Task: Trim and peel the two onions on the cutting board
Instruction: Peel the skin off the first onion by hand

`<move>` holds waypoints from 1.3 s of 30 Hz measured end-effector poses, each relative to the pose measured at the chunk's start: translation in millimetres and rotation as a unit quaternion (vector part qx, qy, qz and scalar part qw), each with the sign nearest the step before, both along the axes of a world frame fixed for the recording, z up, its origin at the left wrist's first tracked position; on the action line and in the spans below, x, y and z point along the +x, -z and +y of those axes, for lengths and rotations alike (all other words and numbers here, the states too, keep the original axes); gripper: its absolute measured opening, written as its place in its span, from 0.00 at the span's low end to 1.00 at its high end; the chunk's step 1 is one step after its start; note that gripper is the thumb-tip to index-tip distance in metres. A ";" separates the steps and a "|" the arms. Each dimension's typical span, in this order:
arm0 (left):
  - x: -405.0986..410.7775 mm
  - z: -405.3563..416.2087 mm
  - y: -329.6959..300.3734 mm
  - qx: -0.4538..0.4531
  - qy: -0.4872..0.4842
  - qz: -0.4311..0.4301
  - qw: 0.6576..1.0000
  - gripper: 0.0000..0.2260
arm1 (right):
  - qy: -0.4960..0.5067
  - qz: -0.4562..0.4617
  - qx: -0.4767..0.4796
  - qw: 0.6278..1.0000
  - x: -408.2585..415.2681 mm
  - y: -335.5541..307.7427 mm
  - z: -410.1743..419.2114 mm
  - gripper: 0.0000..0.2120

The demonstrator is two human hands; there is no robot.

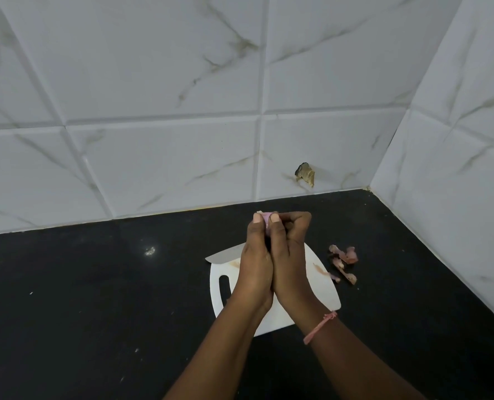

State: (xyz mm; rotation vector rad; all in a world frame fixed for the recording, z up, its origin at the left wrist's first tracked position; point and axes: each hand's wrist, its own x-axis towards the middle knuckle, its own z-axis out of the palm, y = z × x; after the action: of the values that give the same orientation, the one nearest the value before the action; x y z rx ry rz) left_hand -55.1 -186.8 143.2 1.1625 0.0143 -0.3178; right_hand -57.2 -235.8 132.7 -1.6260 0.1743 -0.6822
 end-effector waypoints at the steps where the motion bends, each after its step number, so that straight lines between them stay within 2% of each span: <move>1: 0.2 0.4 0.3 0.001 0.003 0.001 1.000 0.24 | 0.006 0.006 -0.001 1.000 1.3 1.9 0.7 0.07; 8: 2.7 -0.2 3.3 -0.001 0.023 0.020 1.000 0.24 | 0.005 0.033 0.028 0.999 5.3 5.4 0.7 0.11; 16: 5.9 -3.3 12.0 0.000 0.030 0.028 0.999 0.23 | 0.002 0.092 0.204 0.975 10.5 1.7 -2.3 0.12; 18: 6.1 -3.2 12.4 -0.006 0.041 0.009 0.999 0.21 | 0.006 0.131 0.258 0.957 9.9 -5.5 -9.6 0.10; 20: 5.4 -4.8 12.0 -0.015 0.042 -0.020 0.999 0.18 | -0.005 0.163 0.269 0.949 10.3 -9.9 -17.8 0.11; 24: 8.7 -1.2 6.8 -0.076 0.043 -0.024 0.996 0.24 | -0.013 0.114 0.173 0.978 5.3 -13.5 -22.1 0.11; 26: 12.7 3.6 6.1 -0.118 0.037 -0.007 0.992 0.17 | -0.034 0.074 0.108 0.991 -2.2 -13.1 -22.1 0.09; 28: 14.4 5.9 7.8 -0.158 0.016 0.019 0.987 0.16 | -0.048 0.051 0.026 0.997 -6.1 -7.9 -22.8 0.10; 31: 12.6 4.7 9.1 -0.224 -0.007 0.078 0.972 0.18 | -0.021 -0.018 -0.083 0.996 -6.5 -3.7 -23.0 0.11; 34: 11.3 2.4 7.1 -0.270 -0.031 0.125 0.954 0.16 | 0.006 -0.070 -0.116 0.991 -6.5 -5.1 -21.1 0.10; 39: 12.1 2.6 5.5 -0.300 -0.009 0.138 0.944 0.10 | 0.026 -0.120 -0.179 0.976 -8.9 -3.4 -21.3 0.07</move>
State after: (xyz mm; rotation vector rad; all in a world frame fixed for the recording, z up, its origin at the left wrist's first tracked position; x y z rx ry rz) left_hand -42.9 -184.2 137.7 0.5069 0.1635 -0.4310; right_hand -66.1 -257.1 136.1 -1.8678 -0.0886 -0.9868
